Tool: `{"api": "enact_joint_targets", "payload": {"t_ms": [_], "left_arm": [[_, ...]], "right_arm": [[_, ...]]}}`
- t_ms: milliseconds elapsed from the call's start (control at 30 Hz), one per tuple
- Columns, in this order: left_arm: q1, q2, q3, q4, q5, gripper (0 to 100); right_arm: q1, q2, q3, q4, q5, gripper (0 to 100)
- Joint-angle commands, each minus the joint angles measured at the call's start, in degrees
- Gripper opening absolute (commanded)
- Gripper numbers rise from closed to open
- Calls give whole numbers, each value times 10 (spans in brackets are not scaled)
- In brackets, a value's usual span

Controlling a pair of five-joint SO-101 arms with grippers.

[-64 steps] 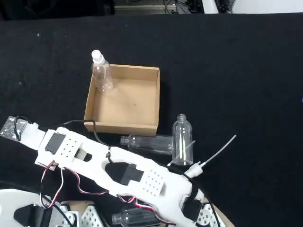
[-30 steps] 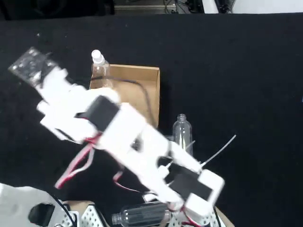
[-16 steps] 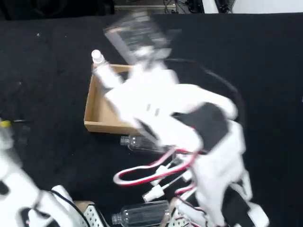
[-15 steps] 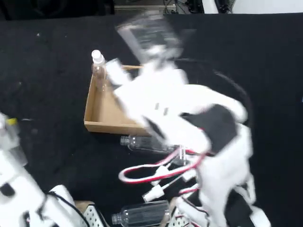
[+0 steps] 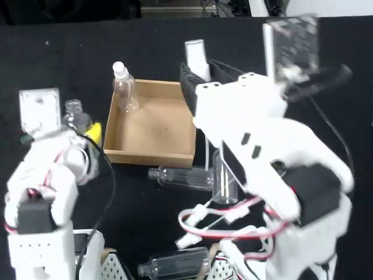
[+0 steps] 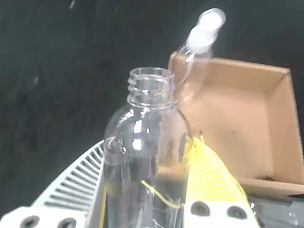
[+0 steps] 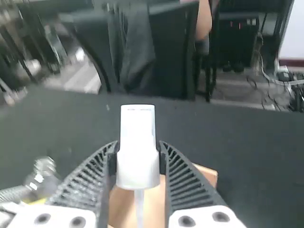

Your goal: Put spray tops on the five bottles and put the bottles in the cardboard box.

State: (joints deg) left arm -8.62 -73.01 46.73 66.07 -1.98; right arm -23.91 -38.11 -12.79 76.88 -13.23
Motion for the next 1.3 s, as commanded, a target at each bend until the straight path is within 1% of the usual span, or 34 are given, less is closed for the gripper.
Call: {"api": "enact_joint_targets", "payload": {"t_ms": [0,100,167,233,333,433,567,733,833,900,1100,1267], "left_arm": [[55,-153,121,-91,8,29],[90,-237,217,-141,8,29],[113,-290,276,-166,9,29],[143,-325,323,-186,9,29],[179,-308,352,-214,9,29],[199,-313,367,-236,9,30],[200,-316,413,-322,8,30],[203,-316,487,-454,8,32],[203,-316,502,-498,8,32],[203,-316,506,-507,8,32],[203,-316,502,-512,8,32],[203,-316,506,-512,8,33]], "right_arm": [[11,-50,34,-77,-12,11],[0,-73,93,-172,-18,11],[-25,-86,138,-238,-40,11],[-33,-95,183,-300,-60,11],[-42,-109,248,-382,-82,11],[-52,-122,308,-454,-84,11],[-56,-140,362,-530,-84,11],[-57,-151,388,-569,-84,11],[-57,-146,385,-570,-83,11],[-62,-146,385,-574,-80,11],[-100,-145,410,-637,-79,11],[-104,-145,444,-701,-79,11]]}}
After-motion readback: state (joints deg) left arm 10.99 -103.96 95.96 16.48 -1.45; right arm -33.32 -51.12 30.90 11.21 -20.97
